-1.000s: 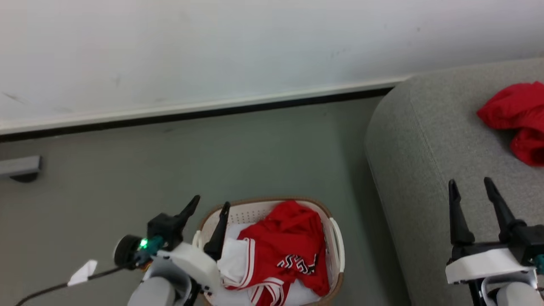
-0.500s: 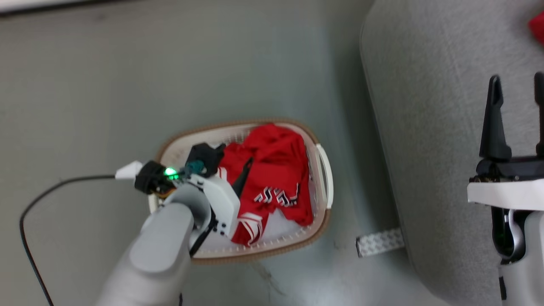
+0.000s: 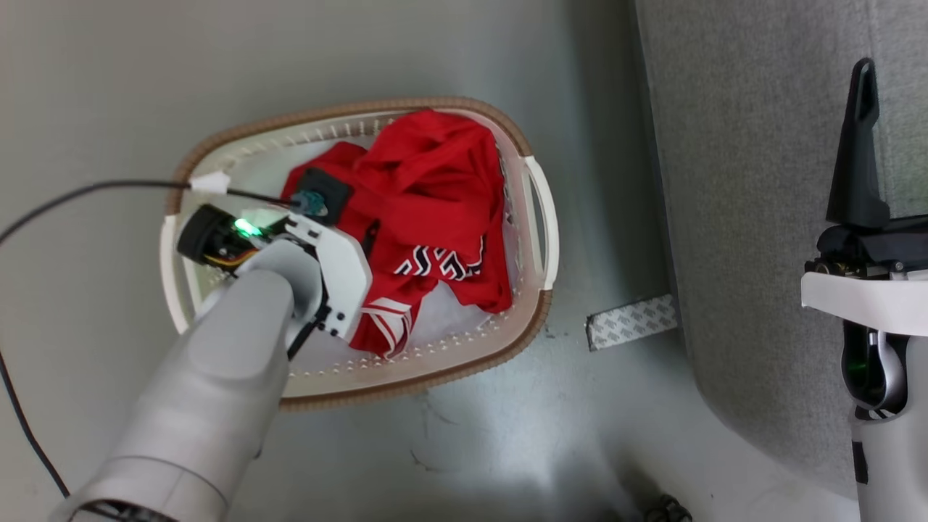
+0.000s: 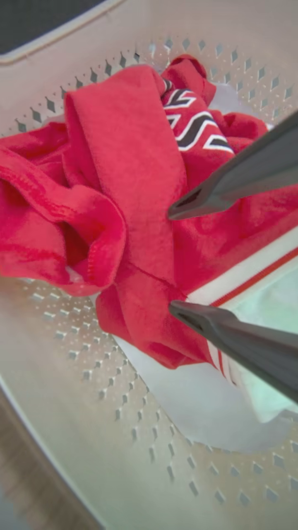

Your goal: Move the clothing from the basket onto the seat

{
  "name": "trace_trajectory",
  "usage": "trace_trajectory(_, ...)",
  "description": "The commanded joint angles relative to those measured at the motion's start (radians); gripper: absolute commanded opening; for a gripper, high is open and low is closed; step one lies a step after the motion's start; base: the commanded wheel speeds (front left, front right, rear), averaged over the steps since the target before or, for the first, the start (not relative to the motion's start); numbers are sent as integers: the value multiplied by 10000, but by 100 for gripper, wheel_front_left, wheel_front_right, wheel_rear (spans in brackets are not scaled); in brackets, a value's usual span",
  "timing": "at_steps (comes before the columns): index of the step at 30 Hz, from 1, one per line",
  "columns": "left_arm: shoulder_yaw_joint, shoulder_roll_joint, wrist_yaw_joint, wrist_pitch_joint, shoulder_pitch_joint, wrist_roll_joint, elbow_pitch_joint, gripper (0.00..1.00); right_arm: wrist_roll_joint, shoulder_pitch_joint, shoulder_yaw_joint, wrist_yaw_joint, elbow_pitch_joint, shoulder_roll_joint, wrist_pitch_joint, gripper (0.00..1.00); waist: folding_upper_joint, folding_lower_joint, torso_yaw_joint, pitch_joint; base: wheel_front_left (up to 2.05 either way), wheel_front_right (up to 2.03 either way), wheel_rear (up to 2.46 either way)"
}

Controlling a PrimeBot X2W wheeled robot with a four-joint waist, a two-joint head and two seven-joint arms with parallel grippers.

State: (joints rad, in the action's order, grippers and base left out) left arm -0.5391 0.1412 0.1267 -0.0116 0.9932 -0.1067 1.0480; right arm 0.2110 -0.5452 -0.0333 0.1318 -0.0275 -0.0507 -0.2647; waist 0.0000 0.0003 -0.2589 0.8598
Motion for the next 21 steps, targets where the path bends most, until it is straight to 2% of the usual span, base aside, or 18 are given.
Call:
trace_trajectory(1, -43, 98, -2, -96, 168, 140, 166, 100, 58, -116, -4, -22, 92, -3, 5, 100, 0, -3, -191, 334, 0, 0, 0)
trace_trajectory(8, -583, 127, 24, -556, 688, 376, 1077, 100, 264, -82, 50, -22, 283, -2, 5, 100, 0, -3, -391, 798, 0, 0, 0)
trace_trajectory(9, -631, 124, 29, -528, 712, 364, 1172, 87, 287, -66, 64, -22, 301, -2, 5, 100, 0, -3, -410, 824, 0, 0, 0)
trace_trajectory(10, -689, 125, 31, -501, 752, 383, 1265, 37, 322, -53, 78, -22, 307, -2, 5, 100, 0, -3, -429, 841, 0, 0, 0)
trace_trajectory(11, -719, 106, 35, -510, 769, 355, 1354, 0, 365, -38, 93, -22, 309, -2, 5, 100, 0, -3, -447, 846, 0, 0, 0)
trace_trajectory(16, -1075, -153, 42, -414, 638, 53, 1605, 0, 440, 30, 52, -22, 199, -2, 5, 100, 0, -3, -390, 613, 0, 0, 0)
trace_trajectory(21, -1513, -554, 45, 12, 18, -1030, 1312, 0, 340, 282, -225, -22, 41, -3, 5, 100, 0, -3, -5, -258, 0, 0, 0)
